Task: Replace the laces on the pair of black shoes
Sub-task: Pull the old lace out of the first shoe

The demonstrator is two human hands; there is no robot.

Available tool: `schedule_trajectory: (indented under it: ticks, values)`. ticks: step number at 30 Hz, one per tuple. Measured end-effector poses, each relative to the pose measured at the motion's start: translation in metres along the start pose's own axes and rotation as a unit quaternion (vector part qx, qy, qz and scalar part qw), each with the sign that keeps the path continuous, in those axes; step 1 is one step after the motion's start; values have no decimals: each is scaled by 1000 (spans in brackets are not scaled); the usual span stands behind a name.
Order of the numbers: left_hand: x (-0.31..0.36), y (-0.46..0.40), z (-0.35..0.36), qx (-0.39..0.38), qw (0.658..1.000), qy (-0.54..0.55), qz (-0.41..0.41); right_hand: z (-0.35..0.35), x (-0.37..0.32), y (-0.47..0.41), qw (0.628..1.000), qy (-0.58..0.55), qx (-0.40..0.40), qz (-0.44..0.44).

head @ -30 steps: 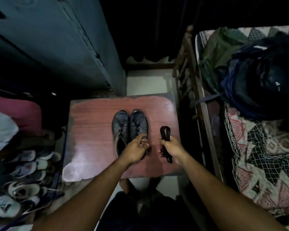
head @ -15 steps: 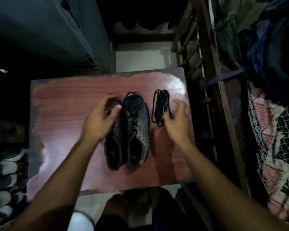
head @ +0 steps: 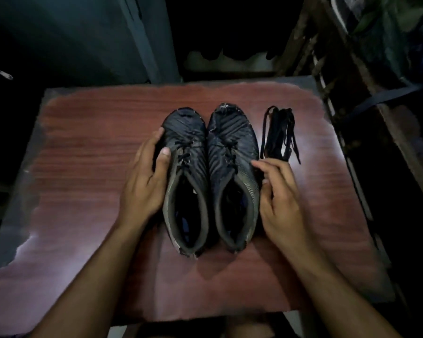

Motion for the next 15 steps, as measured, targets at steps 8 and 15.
schedule_trajectory:
  ticks: [8,15]
  values:
    - [-10,30,8,14,998,25,56,-14,11,34,998,13,-22,-54]
    - [1,92,-4,-12,999,6,31,-38,0,87,996,30,-52,-69]
Point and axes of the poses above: each hand's wrist, its own y-axis away from the middle knuckle, its own z-axis out of the palm, x = y × z, the point moved 2 cm from there along -y, towards the middle knuckle, and after that the axes turned 4 degrees about x, right-handed, at the moved point
